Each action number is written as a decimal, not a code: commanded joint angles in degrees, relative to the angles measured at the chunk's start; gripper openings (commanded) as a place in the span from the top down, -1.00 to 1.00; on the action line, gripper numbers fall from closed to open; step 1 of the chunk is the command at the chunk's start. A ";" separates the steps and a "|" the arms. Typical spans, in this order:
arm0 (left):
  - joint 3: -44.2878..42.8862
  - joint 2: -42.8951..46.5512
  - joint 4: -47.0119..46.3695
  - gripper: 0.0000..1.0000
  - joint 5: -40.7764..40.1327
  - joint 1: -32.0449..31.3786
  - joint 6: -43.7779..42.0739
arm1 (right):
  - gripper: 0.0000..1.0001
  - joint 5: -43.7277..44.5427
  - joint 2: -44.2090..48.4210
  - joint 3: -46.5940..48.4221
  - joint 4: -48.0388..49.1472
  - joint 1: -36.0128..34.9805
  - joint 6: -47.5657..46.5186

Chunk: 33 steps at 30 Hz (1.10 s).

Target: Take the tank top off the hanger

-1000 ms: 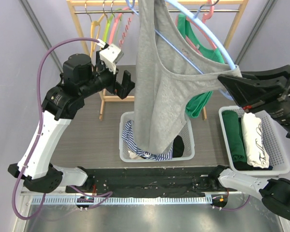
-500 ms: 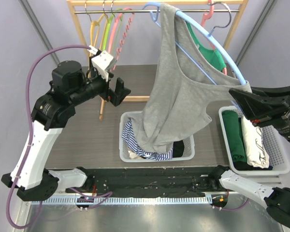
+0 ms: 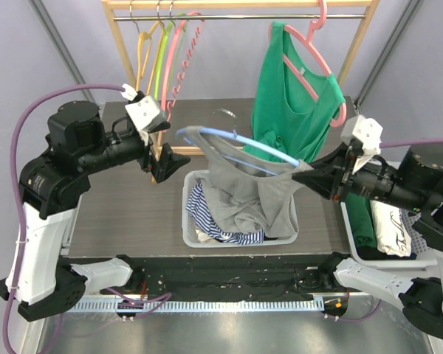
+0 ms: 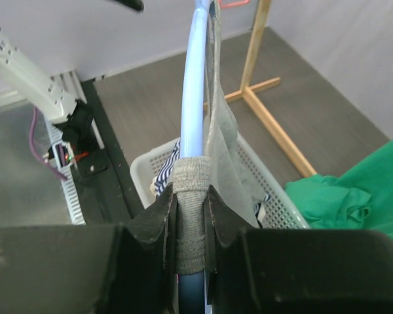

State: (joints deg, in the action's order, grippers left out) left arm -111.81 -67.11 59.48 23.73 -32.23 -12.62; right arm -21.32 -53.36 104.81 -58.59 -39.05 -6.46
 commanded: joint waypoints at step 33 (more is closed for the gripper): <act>-3.68 -3.81 14.35 0.69 24.09 0.24 -20.69 | 0.98 -5.59 4.58 -9.36 10.94 -0.24 -5.41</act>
State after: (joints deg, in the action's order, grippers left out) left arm -112.81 -70.78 74.32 46.72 -32.16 -33.19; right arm -33.01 -49.01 96.40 -57.23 -39.07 -11.94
